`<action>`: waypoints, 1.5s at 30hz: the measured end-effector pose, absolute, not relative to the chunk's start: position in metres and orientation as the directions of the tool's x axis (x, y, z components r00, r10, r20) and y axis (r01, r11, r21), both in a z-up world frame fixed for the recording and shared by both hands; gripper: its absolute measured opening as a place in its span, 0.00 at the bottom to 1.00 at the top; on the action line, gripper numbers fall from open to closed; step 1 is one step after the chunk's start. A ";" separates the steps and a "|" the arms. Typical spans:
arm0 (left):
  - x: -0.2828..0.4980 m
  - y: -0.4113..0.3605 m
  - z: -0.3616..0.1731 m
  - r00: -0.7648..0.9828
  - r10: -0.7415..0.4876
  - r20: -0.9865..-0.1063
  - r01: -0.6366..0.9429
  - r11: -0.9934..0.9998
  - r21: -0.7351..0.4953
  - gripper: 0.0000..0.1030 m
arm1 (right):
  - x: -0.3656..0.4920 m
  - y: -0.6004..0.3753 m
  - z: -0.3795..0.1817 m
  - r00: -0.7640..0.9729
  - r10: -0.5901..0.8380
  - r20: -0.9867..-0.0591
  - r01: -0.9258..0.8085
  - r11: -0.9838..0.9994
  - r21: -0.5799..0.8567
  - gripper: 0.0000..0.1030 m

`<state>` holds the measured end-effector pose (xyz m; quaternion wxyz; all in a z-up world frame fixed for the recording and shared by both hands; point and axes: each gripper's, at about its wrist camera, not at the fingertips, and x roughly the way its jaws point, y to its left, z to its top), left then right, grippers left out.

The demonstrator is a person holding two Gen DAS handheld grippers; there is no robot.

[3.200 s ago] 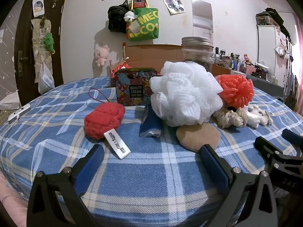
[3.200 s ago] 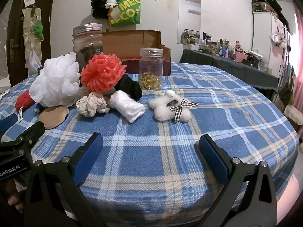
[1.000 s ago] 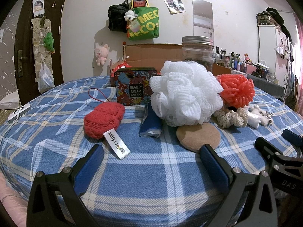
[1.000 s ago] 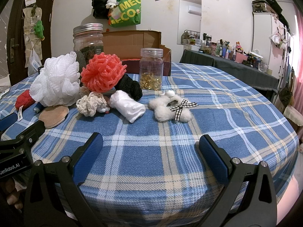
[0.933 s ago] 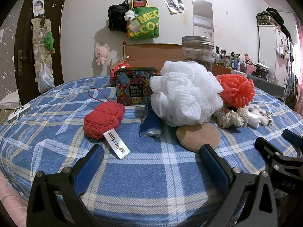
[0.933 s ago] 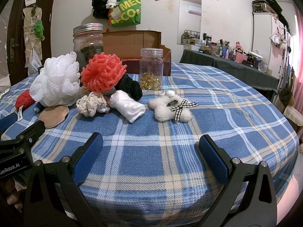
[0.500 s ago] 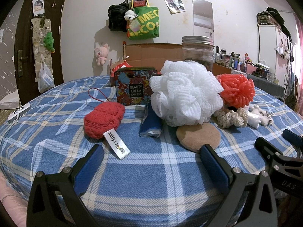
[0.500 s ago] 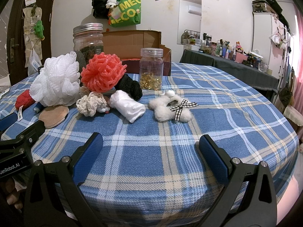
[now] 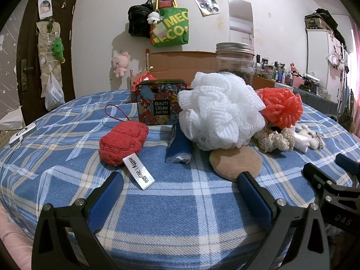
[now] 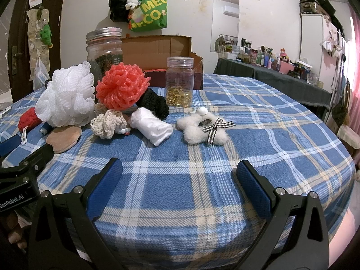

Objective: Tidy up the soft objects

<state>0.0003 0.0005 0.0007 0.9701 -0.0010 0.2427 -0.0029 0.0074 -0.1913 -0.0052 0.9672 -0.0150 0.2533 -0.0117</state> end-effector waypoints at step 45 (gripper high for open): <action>0.074 -0.004 0.061 0.757 -0.352 -0.551 0.372 0.925 -0.080 0.47 | 0.095 -0.193 0.052 0.670 0.509 -0.540 -0.473 0.854 0.219 0.35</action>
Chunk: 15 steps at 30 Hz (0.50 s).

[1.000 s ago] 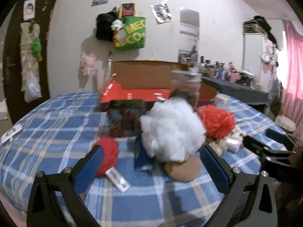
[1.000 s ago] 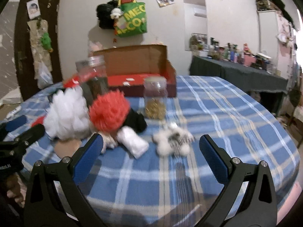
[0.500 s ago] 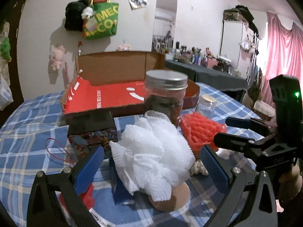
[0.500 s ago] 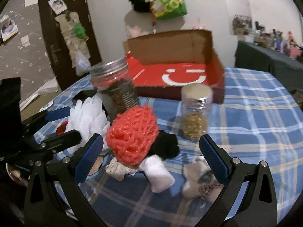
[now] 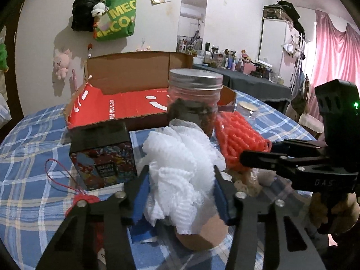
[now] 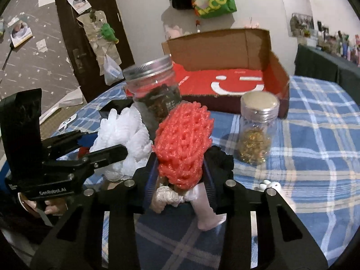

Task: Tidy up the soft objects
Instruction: 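Grasp the white mesh loofah with the left tool while the right tool grasps the red-orange mesh loofah, then lift both loofahs and carry them over the red-lined cardboard box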

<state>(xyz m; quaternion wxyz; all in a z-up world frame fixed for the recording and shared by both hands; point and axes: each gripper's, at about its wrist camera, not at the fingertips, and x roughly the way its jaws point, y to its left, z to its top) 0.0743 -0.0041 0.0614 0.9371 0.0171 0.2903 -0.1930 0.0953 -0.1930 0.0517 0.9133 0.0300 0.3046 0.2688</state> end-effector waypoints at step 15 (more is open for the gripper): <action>0.054 0.003 0.087 0.784 -0.370 -0.499 0.383 0.920 -0.081 0.37 | 0.071 -0.204 0.072 0.727 0.479 -0.493 -0.434 0.876 0.210 0.34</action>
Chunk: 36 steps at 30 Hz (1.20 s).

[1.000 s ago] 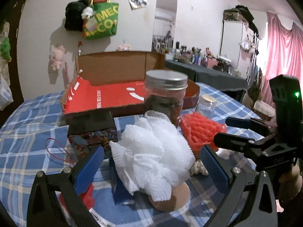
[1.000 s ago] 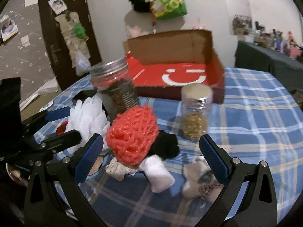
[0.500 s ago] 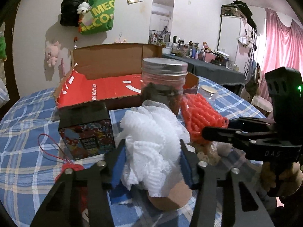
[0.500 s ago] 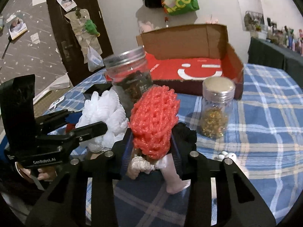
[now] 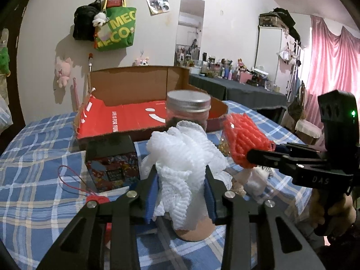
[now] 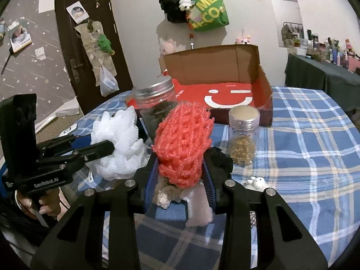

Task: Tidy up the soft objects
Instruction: 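Lift both loofahs and carry them over the red-lined cardboard box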

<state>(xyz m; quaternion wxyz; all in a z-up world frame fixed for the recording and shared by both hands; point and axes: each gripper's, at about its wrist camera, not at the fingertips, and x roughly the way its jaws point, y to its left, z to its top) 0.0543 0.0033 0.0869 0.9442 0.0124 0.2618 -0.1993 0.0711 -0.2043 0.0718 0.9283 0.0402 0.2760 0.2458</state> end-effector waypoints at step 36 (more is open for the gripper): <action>0.149 0.051 0.181 0.830 -0.334 -0.447 0.381 0.924 0.018 0.37 | 0.168 -0.231 0.164 0.785 0.431 -0.444 -0.440 0.894 0.088 0.35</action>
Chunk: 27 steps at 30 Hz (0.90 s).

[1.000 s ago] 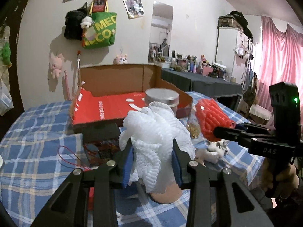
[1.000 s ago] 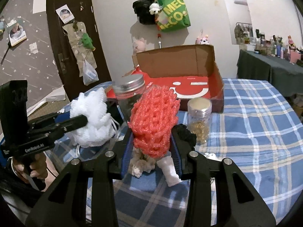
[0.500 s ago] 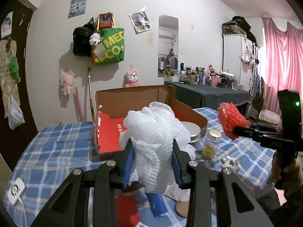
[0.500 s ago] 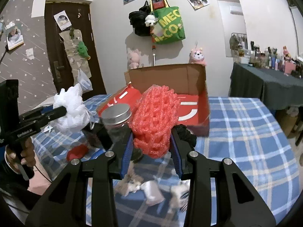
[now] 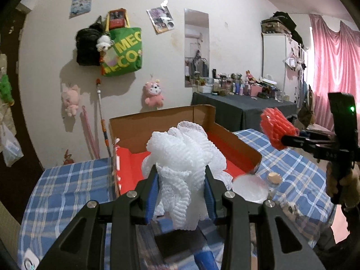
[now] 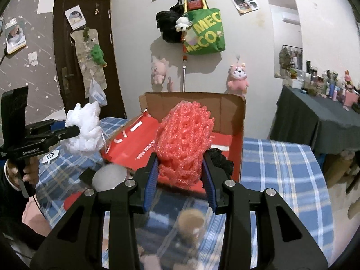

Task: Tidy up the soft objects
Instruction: 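Lift both loofahs and carry them over the red-lined cardboard box, then lower both held loofahs onto the red paper inside the box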

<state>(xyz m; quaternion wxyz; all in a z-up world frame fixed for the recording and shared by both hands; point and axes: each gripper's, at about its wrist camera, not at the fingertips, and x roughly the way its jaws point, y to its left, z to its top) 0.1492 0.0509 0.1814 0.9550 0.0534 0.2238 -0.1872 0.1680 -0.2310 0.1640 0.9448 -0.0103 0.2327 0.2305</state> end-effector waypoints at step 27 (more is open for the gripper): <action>0.409 -0.008 0.121 0.621 -0.233 -0.748 0.385 0.922 0.033 0.38 | 0.449 -0.138 0.097 0.452 0.241 -0.859 -0.366 0.928 0.068 0.35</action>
